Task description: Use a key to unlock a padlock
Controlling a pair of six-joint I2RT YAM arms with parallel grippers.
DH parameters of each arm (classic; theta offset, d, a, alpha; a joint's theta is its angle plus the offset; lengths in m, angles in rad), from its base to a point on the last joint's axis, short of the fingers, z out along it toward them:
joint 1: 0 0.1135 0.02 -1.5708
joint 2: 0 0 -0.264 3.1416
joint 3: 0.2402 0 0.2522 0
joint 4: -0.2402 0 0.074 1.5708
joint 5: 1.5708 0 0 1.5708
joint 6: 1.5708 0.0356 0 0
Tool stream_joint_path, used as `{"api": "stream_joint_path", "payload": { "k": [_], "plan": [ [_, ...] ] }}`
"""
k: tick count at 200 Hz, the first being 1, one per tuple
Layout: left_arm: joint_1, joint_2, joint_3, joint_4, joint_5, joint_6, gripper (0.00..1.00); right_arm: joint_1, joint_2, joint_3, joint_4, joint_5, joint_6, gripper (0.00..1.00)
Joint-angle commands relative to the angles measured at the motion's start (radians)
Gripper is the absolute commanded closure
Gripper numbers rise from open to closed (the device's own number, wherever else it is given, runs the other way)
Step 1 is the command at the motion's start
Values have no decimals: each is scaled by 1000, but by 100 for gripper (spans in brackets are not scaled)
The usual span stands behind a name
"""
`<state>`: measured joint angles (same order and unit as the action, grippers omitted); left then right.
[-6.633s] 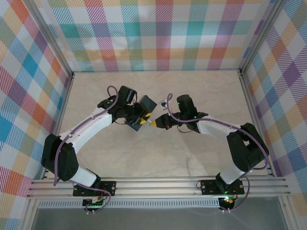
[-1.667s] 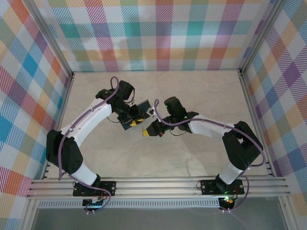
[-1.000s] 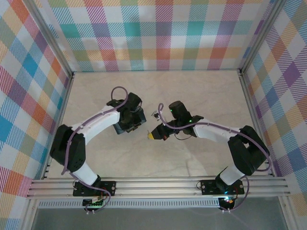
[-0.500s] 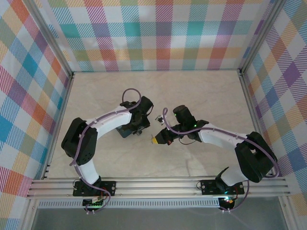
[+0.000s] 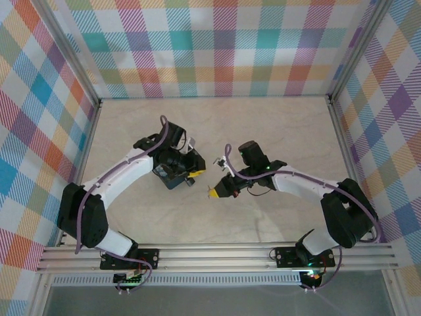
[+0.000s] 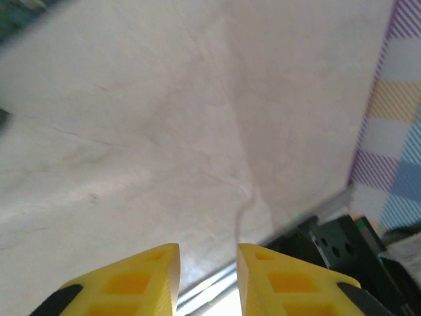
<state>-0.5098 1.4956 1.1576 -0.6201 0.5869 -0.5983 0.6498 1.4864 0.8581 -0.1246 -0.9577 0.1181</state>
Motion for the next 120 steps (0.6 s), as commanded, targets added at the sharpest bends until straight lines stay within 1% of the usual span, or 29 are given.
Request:
{"api": "stream_joint_path", "payload": {
  "k": [1, 26, 77, 92, 105, 120],
  "plan": [
    [-4, -30, -37, 148, 219, 75, 76, -23, 27, 48, -7, -115, -29, 100],
    [-1, -39, -73, 220, 270, 84, 80, -46, 71, 92, -51, -156, -47, 100],
    [34, -50, -116, 297, 305, 69, 79, -77, 128, 116, -70, -197, -66, 100],
    [43, -52, -133, 322, 335, 70, 79, -85, 147, 129, -74, -202, -67, 100],
    [42, -56, -137, 322, 357, 89, 79, -92, 162, 144, -79, -213, -65, 100],
    [42, -58, -138, 298, 358, 116, 78, -93, 169, 161, -80, -220, -67, 100]
  ]
}}
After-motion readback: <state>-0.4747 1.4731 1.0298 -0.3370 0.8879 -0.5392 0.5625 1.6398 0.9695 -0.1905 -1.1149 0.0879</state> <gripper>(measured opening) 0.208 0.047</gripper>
